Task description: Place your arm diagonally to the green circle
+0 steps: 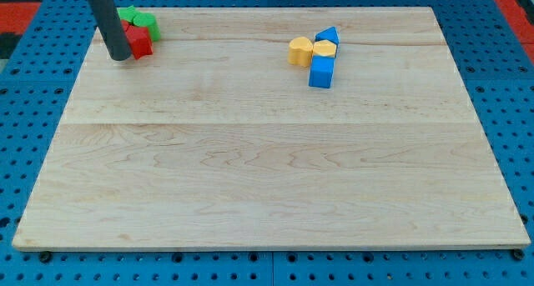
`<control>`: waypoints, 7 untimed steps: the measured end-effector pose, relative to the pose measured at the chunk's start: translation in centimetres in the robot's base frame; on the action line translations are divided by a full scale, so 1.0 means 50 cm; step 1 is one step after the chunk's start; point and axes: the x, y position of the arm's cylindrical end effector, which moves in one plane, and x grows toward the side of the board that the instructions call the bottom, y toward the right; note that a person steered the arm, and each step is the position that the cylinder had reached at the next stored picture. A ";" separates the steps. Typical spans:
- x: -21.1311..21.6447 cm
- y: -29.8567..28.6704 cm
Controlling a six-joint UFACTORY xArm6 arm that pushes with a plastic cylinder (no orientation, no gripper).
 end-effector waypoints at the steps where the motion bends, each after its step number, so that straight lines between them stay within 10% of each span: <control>1: -0.005 -0.001; 7: 0.064 0.166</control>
